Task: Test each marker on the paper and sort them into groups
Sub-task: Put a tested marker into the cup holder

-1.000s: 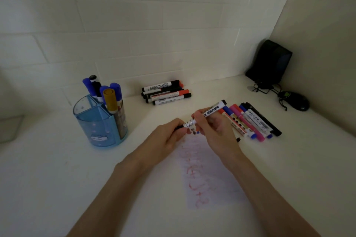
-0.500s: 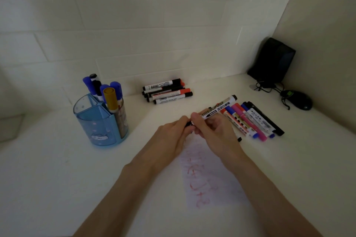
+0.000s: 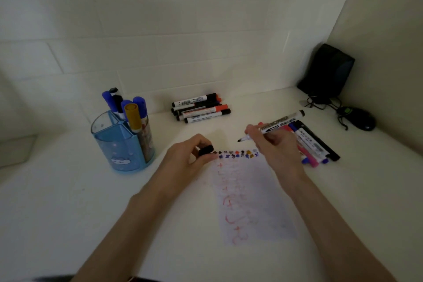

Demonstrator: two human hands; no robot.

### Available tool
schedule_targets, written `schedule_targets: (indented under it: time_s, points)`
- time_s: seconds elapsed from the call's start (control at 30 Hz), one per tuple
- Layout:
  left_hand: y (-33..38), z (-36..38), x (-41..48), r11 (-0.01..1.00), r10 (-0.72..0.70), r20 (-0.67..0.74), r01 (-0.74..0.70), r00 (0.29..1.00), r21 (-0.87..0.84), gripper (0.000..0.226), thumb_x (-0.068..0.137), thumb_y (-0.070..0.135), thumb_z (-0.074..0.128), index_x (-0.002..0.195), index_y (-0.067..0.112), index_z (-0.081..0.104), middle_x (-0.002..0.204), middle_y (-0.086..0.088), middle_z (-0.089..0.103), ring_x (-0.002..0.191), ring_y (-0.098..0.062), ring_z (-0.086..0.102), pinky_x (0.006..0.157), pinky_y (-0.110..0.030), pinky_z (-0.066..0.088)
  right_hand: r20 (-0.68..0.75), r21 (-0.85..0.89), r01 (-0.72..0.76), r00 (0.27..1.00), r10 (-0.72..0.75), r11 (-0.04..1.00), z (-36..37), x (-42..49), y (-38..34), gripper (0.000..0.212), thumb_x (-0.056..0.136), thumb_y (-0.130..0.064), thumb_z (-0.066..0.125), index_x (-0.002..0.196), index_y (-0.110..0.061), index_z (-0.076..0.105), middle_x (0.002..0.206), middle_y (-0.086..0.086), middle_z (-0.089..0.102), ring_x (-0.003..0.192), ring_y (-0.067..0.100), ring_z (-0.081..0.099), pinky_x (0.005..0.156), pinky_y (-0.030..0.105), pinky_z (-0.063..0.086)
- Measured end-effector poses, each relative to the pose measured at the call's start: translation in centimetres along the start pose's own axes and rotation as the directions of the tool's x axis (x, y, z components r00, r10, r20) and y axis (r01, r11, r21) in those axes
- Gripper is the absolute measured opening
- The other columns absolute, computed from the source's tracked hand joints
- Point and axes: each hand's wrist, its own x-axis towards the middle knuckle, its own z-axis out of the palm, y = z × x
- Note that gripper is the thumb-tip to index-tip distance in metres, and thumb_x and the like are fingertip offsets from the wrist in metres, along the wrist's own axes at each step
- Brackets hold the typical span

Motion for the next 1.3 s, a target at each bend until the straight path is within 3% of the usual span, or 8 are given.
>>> schedule_targets:
  time_s: [0.1, 0.13, 0.33, 0.43, 0.57, 0.8, 0.97, 1.3]
  points:
    - [-0.1, -0.2, -0.1, 0.999, -0.040, -0.013, 0.040, 0.999, 0.005, 0.040, 0.078, 0.071, 0.050, 0.105, 0.043, 0.057, 0.096, 0.024, 0.066, 0.089, 0.003, 0.061, 0.070, -0.014, 0.045, 0.030, 0.076, -0.039, 0.999, 0.037, 0.996, 0.5, -0.5, 0.1, 0.008, 0.093, -0.022, 0.077, 0.091, -0.014, 0.077, 0.066, -0.008, 0.066, 0.061, 0.003, 0.059, 0.059, 0.017, 0.046]
    - [-0.2, -0.3, -0.2, 0.998, -0.061, -0.010, 0.061, 0.998, 0.018, 0.037, 0.080, 0.069, 0.050, 0.108, 0.045, 0.054, 0.096, 0.022, 0.066, 0.088, 0.005, 0.060, 0.070, -0.013, 0.046, 0.038, 0.094, -0.043, 0.999, 0.039, 0.995, 0.6, -0.5, 0.1, 0.002, 0.092, -0.017, 0.077, 0.094, -0.017, 0.077, 0.070, -0.010, 0.070, 0.064, 0.001, 0.062, 0.060, 0.014, 0.048]
    - [-0.4, -0.4, -1.1, 0.991, -0.049, 0.088, 0.038, 0.995, 0.125, 0.004, 0.103, 0.039, 0.041, 0.107, 0.038, 0.042, 0.092, 0.016, 0.057, 0.082, -0.001, 0.057, 0.072, -0.028, 0.050, 0.072, -0.078, -0.068, 0.995, 0.073, 0.995, 2.2, -1.5, 0.9, 0.012, 0.092, -0.026, 0.078, 0.081, -0.021, 0.076, 0.068, -0.009, 0.075, 0.061, -0.004, 0.066, 0.060, 0.013, 0.049]
    - [0.0, -0.1, -1.0, 0.975, -0.067, 0.087, 0.047, 0.994, 0.216, 0.023, 0.092, 0.058, 0.054, 0.109, 0.044, 0.046, 0.094, 0.025, 0.051, 0.087, 0.005, 0.052, 0.072, -0.020, 0.042, -0.007, -0.047, -0.057, 0.998, 0.057, 0.997, 2.7, -1.4, 0.6, 0.009, 0.091, -0.021, 0.077, 0.083, -0.021, 0.076, 0.067, -0.009, 0.074, 0.060, 0.000, 0.066, 0.061, 0.018, 0.051]
    - [0.3, 0.1, -0.6, 0.952, -0.057, 0.108, 0.021, 0.992, 0.306, 0.050, 0.081, 0.075, 0.060, 0.119, 0.043, 0.054, 0.112, 0.022, 0.059, 0.098, 0.000, 0.055, 0.093, -0.031, 0.046, 0.040, -0.064, -0.038, 0.998, 0.041, 0.997, 3.2, -1.5, 0.4, 0.009, 0.089, -0.021, 0.077, 0.081, -0.023, 0.076, 0.068, -0.009, 0.074, 0.061, -0.001, 0.067, 0.058, 0.012, 0.050]
    - [-0.2, 0.5, -0.5, 0.947, -0.056, 0.105, 0.019, 0.993, 0.320, 0.057, 0.077, 0.078, 0.061, 0.121, 0.041, 0.058, 0.107, 0.018, 0.061, 0.098, -0.003, 0.057, 0.091, -0.032, 0.049, 0.089, -0.108, -0.049, 0.994, 0.059, 0.993, 5.1, -2.4, 1.4, 0.008, 0.089, -0.021, 0.080, 0.081, -0.024, 0.077, 0.075, -0.010, 0.078, 0.072, 0.005, 0.075, 0.068, 0.021, 0.059]
    - [-0.2, 0.5, -0.4, 0.942, -0.073, 0.124, 0.028, 0.990, 0.336, 0.059, 0.076, 0.079, 0.060, 0.122, 0.042, 0.057, 0.108, 0.018, 0.061, 0.100, -0.005, 0.057, 0.090, -0.032, 0.048, 0.119, -0.142, -0.006, 0.993, 0.023, 0.990, 5.3, -2.6, 1.5, 0.008, 0.090, -0.022, 0.079, 0.083, -0.024, 0.078, 0.074, -0.014, 0.077, 0.068, 0.002, 0.074, 0.060, 0.013, 0.053]
    - [-0.1, 0.3, -0.4, 0.939, -0.078, 0.129, 0.029, 0.989, 0.343, 0.060, 0.076, 0.080, 0.059, 0.124, 0.042, 0.056, 0.110, 0.017, 0.061, 0.102, -0.006, 0.057, 0.093, -0.034, 0.048, 0.094, -0.148, -0.011, 0.995, 0.026, 0.989, 5.1, -2.5, 1.5, 0.016, 0.091, -0.021, 0.077, 0.078, -0.028, 0.074, 0.073, -0.013, 0.077, 0.068, 0.005, 0.075, 0.062, 0.021, 0.060]
